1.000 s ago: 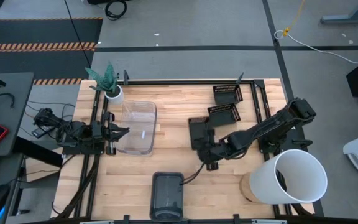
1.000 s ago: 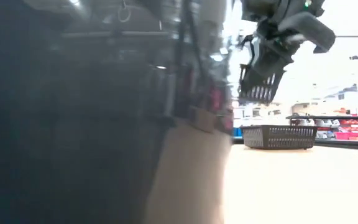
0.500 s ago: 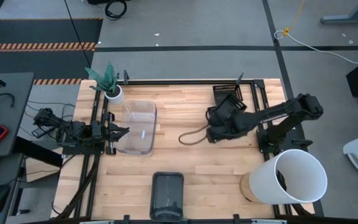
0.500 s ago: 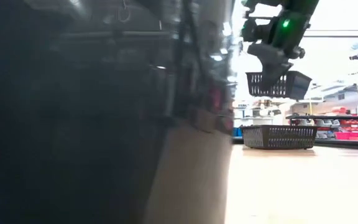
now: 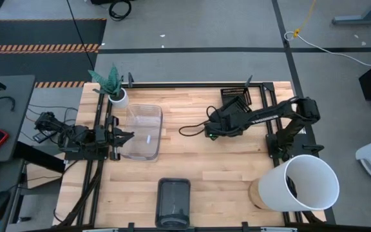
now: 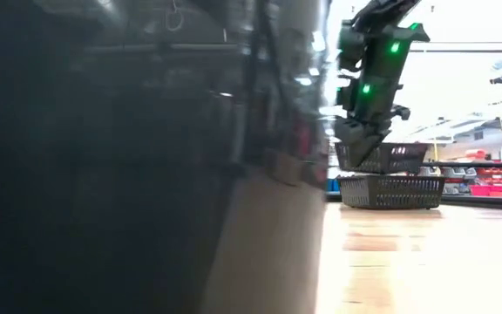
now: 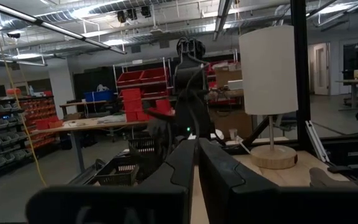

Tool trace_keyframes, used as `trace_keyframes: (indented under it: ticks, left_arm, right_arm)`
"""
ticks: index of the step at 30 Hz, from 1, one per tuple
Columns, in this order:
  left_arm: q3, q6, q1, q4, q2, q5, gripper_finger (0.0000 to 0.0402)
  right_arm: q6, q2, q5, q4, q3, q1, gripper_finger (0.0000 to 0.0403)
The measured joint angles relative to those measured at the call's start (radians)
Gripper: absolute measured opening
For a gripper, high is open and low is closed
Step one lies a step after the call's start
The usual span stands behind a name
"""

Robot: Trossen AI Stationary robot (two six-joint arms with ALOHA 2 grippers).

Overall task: Stack baskets by color
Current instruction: Stack the bottom black bin on top of the middle black bin

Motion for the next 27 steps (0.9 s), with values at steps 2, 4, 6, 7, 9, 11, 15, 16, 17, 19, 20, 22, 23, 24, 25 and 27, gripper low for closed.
trace_keyframes:
  ticks: [2,4,6,7,9,11,15,16,17,19,20,22,23,24,25,27]
  left_arm:
    - [0.000,0.000,0.000,-0.001,0.000,0.000,0.0026]
    - [0.000,0.000,0.000,0.000,0.000,0.000,0.0027]
    - [0.000,0.000,0.000,-0.001,0.000,0.000,0.0030]
    - [0.000,0.000,0.000,-0.001,0.000,0.000,0.0032]
    - [0.000,0.000,0.000,-0.001,0.000,0.000,0.0035]
    - [0.000,0.000,0.000,-0.001,0.000,0.000,0.0036]
    - [0.000,0.000,0.000,0.000,0.000,0.000,0.0032]
    - [0.000,0.000,0.000,0.000,0.000,0.000,0.0030]
    - [0.000,0.000,0.000,-0.001,0.000,0.000,0.0028]
    - [0.000,0.000,0.000,0.001,0.000,0.000,0.0026]
    - [0.000,0.000,0.000,-0.001,0.000,0.000,0.0026]
    - [0.000,0.000,0.000,0.000,0.000,0.000,0.0026]
    - [0.000,0.000,0.000,0.000,0.000,0.000,0.0027]
    - [0.000,0.000,0.000,0.000,0.000,0.000,0.0029]
    - [0.000,0.000,0.000,0.000,0.000,0.000,0.0030]
    - [0.000,0.000,0.000,0.000,0.000,0.000,0.0033]
  right_arm:
    - [-0.001,0.022,-0.011,0.040,0.000,-0.001,0.0008]
    - [-0.013,0.042,-0.029,0.079,0.000,0.000,0.0008]
    - [-0.041,0.057,-0.040,0.098,0.001,0.000,0.0010]
    - [-0.050,0.062,-0.041,0.104,0.001,0.000,0.0011]
    - [-0.052,0.070,-0.041,0.102,0.002,0.000,0.0015]
    - [-0.052,0.071,-0.048,0.095,0.002,0.001,0.0021]
    - [-0.055,0.069,-0.088,0.093,0.002,0.010,0.0033]
    - [-0.056,0.069,-0.094,0.092,0.002,0.013,0.0036]
    - [-0.056,0.069,-0.099,0.090,0.002,0.016,0.0039]
    - [-0.056,0.069,-0.112,0.086,0.002,0.023,0.0043]
    - [-0.056,0.069,-0.118,0.086,0.002,0.026,0.0045]
    - [-0.055,0.069,-0.122,0.083,0.002,0.036,0.0048]
    - [-0.055,0.069,-0.124,0.078,0.002,0.040,0.0048]
    - [-0.055,0.069,-0.128,0.062,0.008,0.043,0.0048]
    - [-0.055,0.069,-0.138,0.047,0.013,0.047,0.0048]
    - [-0.055,0.070,-0.150,0.017,0.026,0.054,0.0048]
